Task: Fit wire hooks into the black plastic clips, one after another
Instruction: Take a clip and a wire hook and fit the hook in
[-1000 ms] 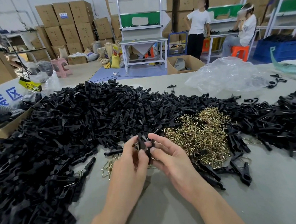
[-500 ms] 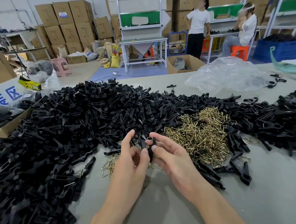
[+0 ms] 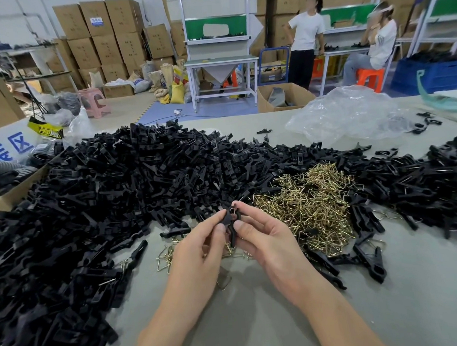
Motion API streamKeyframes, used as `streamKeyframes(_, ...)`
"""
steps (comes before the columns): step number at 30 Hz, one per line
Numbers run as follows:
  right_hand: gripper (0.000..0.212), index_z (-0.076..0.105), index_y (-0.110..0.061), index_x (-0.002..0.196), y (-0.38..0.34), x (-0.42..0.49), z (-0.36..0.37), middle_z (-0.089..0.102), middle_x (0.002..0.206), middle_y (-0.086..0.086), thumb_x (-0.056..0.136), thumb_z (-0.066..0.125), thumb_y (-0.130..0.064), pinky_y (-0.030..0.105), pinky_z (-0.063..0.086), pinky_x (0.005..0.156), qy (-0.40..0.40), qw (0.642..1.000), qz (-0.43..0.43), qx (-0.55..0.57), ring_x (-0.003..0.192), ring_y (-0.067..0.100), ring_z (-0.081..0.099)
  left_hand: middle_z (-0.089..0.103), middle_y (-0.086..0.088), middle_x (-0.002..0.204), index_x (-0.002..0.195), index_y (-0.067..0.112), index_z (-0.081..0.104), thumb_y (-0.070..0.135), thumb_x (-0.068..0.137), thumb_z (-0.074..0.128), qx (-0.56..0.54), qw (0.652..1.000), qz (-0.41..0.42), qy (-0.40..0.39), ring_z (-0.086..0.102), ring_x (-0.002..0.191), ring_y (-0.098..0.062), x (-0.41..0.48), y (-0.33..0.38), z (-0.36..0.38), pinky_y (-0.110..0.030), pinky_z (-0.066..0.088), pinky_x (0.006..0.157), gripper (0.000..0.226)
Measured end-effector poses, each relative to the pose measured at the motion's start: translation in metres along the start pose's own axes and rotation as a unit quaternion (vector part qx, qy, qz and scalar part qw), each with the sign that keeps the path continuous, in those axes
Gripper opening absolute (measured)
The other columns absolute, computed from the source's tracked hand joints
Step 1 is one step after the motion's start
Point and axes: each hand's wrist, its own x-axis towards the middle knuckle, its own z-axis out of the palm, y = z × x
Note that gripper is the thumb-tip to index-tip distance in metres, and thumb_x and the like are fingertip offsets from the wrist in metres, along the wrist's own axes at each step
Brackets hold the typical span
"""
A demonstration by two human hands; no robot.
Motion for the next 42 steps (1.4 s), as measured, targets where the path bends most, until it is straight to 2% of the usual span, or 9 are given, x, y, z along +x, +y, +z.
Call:
streamKeyframes(7, 0.039, 0.067, -0.020, 0.127, -0.004, 0.000, -0.001, 0.075, 0.115, 0.009, 0.094, 0.064, 0.001, 0.034, 0.058, 0.094, 0.002, 0.999, -0.016, -0.043, 0.111, 0.026, 0.071, 0.066, 0.032, 0.097, 0.111, 0.061, 0.056, 0.034, 0.099, 0.051, 0.044, 0.998, 0.042, 0.005, 0.066, 0.088, 0.000, 0.000, 0.003, -0.002, -0.013, 0.048, 0.071, 0.030)
streamKeyframes(13, 0.036, 0.071, -0.021, 0.121, -0.006, 0.000, -0.001, 0.076, 0.113, 0.007, 0.093, 0.064, 0.001, 0.030, 0.059, 0.090, 0.010, 0.999, -0.021, -0.031, 0.110, 0.024, 0.071, 0.065, 0.034, 0.094, 0.120, 0.051, 0.061, 0.038, 0.099, 0.049, 0.047, 0.998, 0.046, 0.016, 0.065, 0.090, 0.003, -0.001, 0.000, 0.000, -0.008, 0.044, 0.074, 0.027)
streamKeyframes(16, 0.036, 0.072, -0.021, 0.120, -0.005, -0.001, -0.001, 0.075, 0.114, 0.009, 0.093, 0.065, 0.001, 0.029, 0.058, 0.090, 0.002, 0.999, -0.020, -0.031, 0.110, 0.025, 0.071, 0.066, 0.034, 0.094, 0.110, 0.065, 0.055, 0.034, 0.101, 0.052, 0.045, 0.997, 0.056, 0.005, 0.065, 0.087, 0.005, -0.002, 0.003, 0.000, -0.007, 0.044, 0.070, 0.033)
streamKeyframes(22, 0.036, 0.076, -0.024, 0.116, -0.005, 0.000, -0.004, 0.074, 0.115, 0.011, 0.081, 0.074, -0.016, 0.027, 0.058, 0.087, -0.027, 0.999, -0.020, -0.020, 0.108, 0.024, 0.072, 0.070, 0.027, 0.084, 0.105, 0.074, 0.054, 0.041, 0.096, 0.047, 0.031, 0.998, 0.057, -0.007, 0.067, 0.070, -0.010, -0.001, 0.006, -0.004, -0.016, 0.049, 0.055, 0.035)
streamKeyframes(26, 0.020, 0.077, -0.026, 0.100, -0.005, 0.000, -0.004, 0.075, 0.104, 0.005, 0.082, 0.074, -0.017, 0.029, 0.058, 0.088, -0.003, 0.997, -0.041, -0.060, 0.103, 0.022, 0.073, 0.071, 0.022, 0.088, 0.112, 0.059, 0.060, 0.044, 0.102, 0.043, 0.047, 0.998, 0.039, -0.010, 0.067, 0.084, -0.005, 0.000, 0.006, -0.008, -0.015, 0.049, 0.065, 0.025)
streamKeyframes(29, 0.018, 0.069, -0.012, 0.104, -0.008, 0.001, -0.009, 0.077, 0.096, 0.000, 0.089, 0.068, 0.000, 0.025, 0.059, 0.082, 0.058, 0.995, -0.063, -0.049, 0.094, 0.016, 0.074, 0.063, 0.025, 0.100, 0.111, 0.041, 0.060, 0.050, 0.099, 0.042, 0.185, 0.981, 0.056, 0.008, 0.058, 0.096, 0.002, 0.002, -0.002, -0.024, -0.024, 0.047, 0.084, 0.023)
streamKeyframes(34, 0.020, 0.064, -0.007, 0.106, -0.015, 0.001, -0.011, 0.072, 0.094, 0.003, 0.089, 0.067, 0.001, 0.025, 0.059, 0.082, 0.126, 0.990, -0.059, -0.032, 0.083, 0.011, 0.072, 0.039, 0.020, 0.130, 0.137, 0.045, 0.044, 0.086, 0.080, 0.020, 0.398, 0.906, 0.028, -0.143, 0.034, 0.125, -0.006, -0.006, -0.009, -0.028, -0.028, 0.027, 0.105, 0.074)
streamKeyframes(39, 0.018, 0.064, -0.008, 0.105, -0.011, 0.001, -0.006, 0.069, 0.094, 0.005, 0.090, 0.067, 0.001, 0.022, 0.058, 0.078, 0.128, 0.990, -0.052, -0.013, 0.081, 0.011, 0.072, 0.055, 0.011, 0.116, 0.120, 0.034, 0.065, 0.057, 0.095, 0.047, 0.411, 0.908, 0.045, -0.067, 0.050, 0.113, -0.018, 0.000, -0.012, -0.012, -0.035, 0.037, 0.096, 0.038)
streamKeyframes(42, 0.019, 0.063, -0.007, 0.106, -0.008, -0.001, -0.005, 0.067, 0.095, 0.008, 0.089, 0.067, 0.001, 0.022, 0.058, 0.076, 0.130, 0.991, -0.045, 0.002, 0.077, 0.012, 0.073, 0.058, 0.012, 0.107, 0.108, 0.034, 0.062, 0.049, 0.096, 0.054, 0.386, 0.920, 0.043, -0.049, 0.052, 0.105, -0.017, 0.005, -0.013, -0.006, -0.033, 0.037, 0.092, 0.022)
